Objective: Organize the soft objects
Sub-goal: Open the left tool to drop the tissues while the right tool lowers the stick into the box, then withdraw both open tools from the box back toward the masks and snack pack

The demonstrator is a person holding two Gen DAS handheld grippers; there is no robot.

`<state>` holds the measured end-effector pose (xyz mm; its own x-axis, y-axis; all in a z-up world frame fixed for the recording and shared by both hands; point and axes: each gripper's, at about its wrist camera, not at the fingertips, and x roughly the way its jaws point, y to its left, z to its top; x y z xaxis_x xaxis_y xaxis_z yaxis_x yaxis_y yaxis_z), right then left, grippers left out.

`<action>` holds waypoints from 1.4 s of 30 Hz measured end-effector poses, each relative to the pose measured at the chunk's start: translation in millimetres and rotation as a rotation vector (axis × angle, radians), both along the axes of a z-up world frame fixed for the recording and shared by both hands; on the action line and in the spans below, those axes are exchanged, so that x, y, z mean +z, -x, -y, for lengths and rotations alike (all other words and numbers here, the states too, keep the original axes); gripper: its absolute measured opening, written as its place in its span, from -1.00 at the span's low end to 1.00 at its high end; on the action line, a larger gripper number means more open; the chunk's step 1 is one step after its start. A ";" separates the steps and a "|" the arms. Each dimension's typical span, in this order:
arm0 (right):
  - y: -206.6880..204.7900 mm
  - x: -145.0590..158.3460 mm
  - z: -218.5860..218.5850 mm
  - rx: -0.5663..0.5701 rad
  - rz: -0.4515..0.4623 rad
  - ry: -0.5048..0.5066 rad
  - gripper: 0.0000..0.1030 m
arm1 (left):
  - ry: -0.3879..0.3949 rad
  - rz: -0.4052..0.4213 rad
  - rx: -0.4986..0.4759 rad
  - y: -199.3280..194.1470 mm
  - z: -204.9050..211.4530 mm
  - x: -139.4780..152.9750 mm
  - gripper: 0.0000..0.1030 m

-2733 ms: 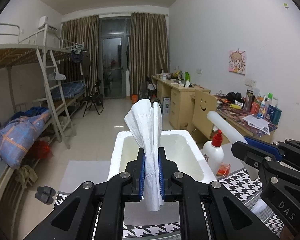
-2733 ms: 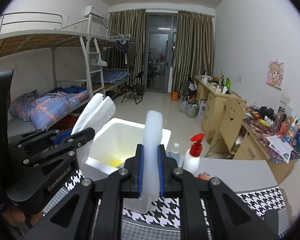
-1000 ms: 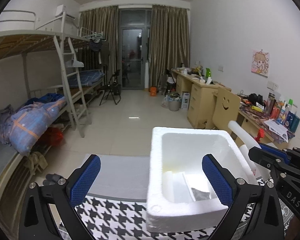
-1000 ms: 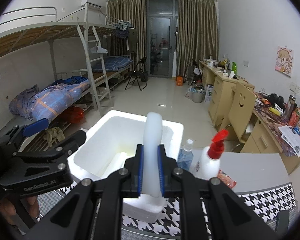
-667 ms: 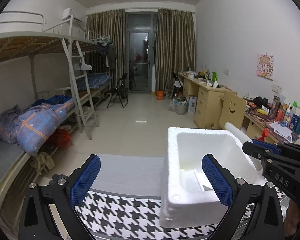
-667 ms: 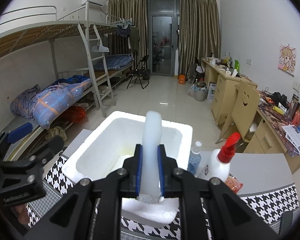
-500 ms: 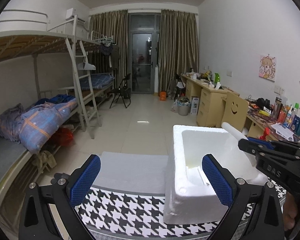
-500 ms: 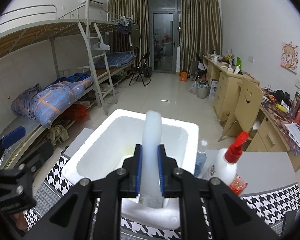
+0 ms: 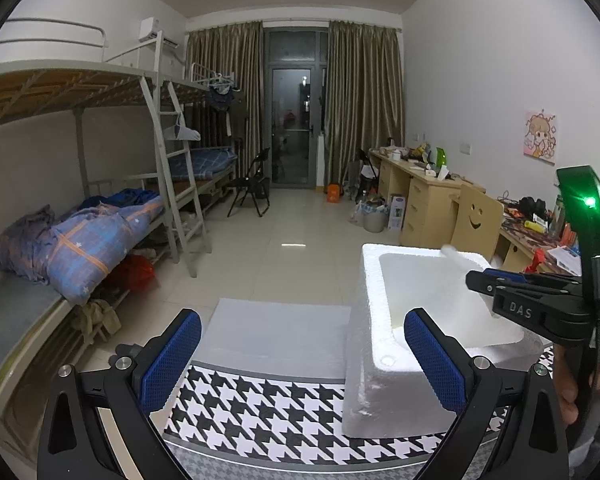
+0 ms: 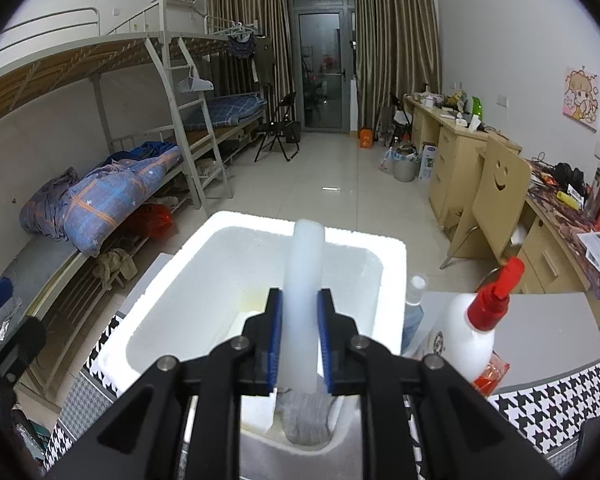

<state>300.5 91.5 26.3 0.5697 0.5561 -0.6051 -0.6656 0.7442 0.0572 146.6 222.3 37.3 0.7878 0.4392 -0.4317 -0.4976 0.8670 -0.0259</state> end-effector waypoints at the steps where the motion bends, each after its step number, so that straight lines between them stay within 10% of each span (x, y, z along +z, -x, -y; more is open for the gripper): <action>1: 0.0 -0.4 -1.6 0.001 -0.003 0.011 -0.41 | 0.001 0.001 0.001 1.5 -0.3 -0.3 0.98; 5: 4.5 2.9 1.1 -0.011 0.007 0.018 0.38 | 0.001 0.005 0.001 3.9 0.8 0.8 0.98; 42: 92.1 49.7 79.4 -0.015 0.132 -0.050 0.60 | -0.035 0.062 -0.105 55.4 65.0 29.2 0.98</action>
<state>208.4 12.1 76.0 0.6513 0.5741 -0.4962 -0.6582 0.7528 0.0069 91.2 157.3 66.6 0.8551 0.3670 -0.3661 -0.4024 0.9152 -0.0225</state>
